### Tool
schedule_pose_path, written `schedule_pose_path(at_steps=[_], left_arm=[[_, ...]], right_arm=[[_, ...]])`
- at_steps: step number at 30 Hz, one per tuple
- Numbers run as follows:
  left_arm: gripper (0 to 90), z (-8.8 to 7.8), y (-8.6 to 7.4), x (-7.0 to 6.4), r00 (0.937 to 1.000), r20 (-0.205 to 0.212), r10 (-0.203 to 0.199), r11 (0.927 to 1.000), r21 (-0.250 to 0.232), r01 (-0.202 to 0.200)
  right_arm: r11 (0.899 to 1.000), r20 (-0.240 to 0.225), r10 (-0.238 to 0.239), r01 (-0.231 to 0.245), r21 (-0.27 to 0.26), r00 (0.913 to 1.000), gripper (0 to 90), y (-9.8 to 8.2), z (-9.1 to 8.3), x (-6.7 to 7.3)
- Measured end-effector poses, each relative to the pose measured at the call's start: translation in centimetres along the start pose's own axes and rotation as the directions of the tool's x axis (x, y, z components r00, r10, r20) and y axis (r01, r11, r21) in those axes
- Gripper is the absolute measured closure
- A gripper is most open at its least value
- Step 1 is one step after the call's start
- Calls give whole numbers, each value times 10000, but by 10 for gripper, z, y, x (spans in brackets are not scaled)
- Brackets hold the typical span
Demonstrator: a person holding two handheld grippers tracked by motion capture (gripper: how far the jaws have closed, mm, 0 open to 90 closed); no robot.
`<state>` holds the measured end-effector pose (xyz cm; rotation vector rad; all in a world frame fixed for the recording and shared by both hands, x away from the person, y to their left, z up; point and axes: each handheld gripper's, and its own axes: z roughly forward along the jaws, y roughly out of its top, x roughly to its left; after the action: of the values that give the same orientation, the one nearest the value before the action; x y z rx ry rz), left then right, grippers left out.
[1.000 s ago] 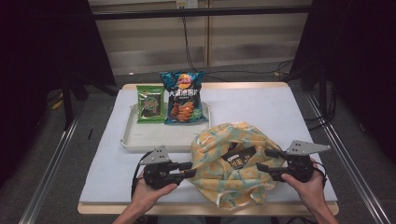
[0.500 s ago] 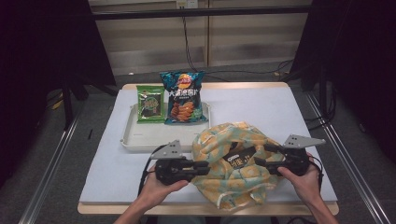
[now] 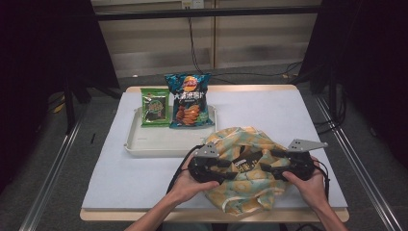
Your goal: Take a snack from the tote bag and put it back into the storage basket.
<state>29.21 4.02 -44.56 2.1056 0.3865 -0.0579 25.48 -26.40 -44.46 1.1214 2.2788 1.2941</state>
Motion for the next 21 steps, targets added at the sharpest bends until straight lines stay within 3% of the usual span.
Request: schedule_pose_path(at_steps=[3, 5, 7, 11, 16, 18, 19, 21], left_arm=[[579, 1, -3, 1, 9994, -303, 157, 9999, 17, -157], [779, -1, -3, 0, 9985, -388, 384, 9990, 240, -375], [900, -2, -3, 0, 9986, -319, 418, 9985, 375, -406], [900, -8, -3, 2, 9999, -149, 78, 9985, 539, -70], [900, -34, -14, 2, 9988, -442, -189, 9975, 669, 218], [900, -42, -17, 3, 9988, -253, -425, 9987, 281, 432], [900, -46, -16, 2, 9989, -231, -420, 9991, 84, 422], [900, -47, -10, 0, 9995, 222, -239, 9987, -453, 249]], right_arm=[[9998, 73, -24, 23, 178, 10000, 322, 0, 4, 2], [9996, 165, -78, 74, 276, 9998, 370, 0, 6, 3], [9996, 211, -64, 59, 261, 9998, 415, 0, 7, 4], [9998, 426, -63, 54, 213, 9991, 575, -1, 5, 3], [9997, 593, 109, -121, 209, 9982, 763, -4, -1, -1], [9998, 550, 43, -55, 204, 9985, 803, -5, -2, -2], [9997, 511, 43, -55, 221, 9987, 819, -4, -2, -1], [9997, 456, -33, 22, 241, 9990, 844, -3, -1, 0]])
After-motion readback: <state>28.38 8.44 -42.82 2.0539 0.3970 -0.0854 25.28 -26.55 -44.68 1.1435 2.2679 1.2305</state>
